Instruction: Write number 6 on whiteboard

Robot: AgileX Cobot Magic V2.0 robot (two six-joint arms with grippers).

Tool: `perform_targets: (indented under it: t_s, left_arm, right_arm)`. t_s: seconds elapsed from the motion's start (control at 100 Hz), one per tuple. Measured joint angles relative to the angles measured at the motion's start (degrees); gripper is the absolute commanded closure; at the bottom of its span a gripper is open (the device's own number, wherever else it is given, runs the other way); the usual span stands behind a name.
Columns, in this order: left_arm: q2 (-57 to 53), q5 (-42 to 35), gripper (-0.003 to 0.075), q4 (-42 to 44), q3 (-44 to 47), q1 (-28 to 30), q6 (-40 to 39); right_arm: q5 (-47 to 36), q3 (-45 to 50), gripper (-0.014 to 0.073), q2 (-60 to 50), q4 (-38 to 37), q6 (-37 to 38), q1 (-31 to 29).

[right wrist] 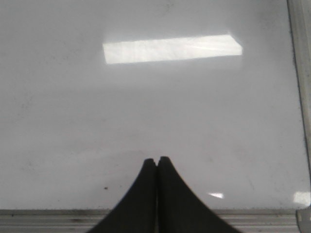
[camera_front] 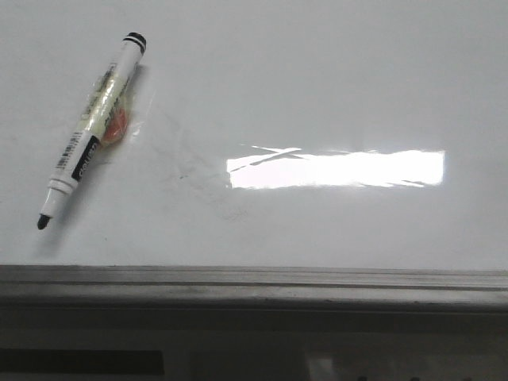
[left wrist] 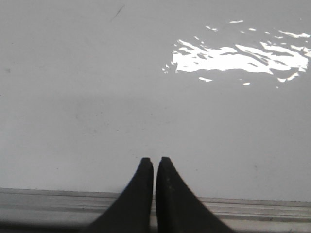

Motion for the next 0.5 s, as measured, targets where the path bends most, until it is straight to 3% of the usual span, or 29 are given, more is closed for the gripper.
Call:
perform_targets:
  t_s: [0.5]
  left_arm:
    - [0.0, -1.4, 0.0741, 0.0, 0.0, 0.0, 0.0]
  right_arm:
    - [0.0, 0.0, 0.0657, 0.0, -0.8, 0.0, 0.0]
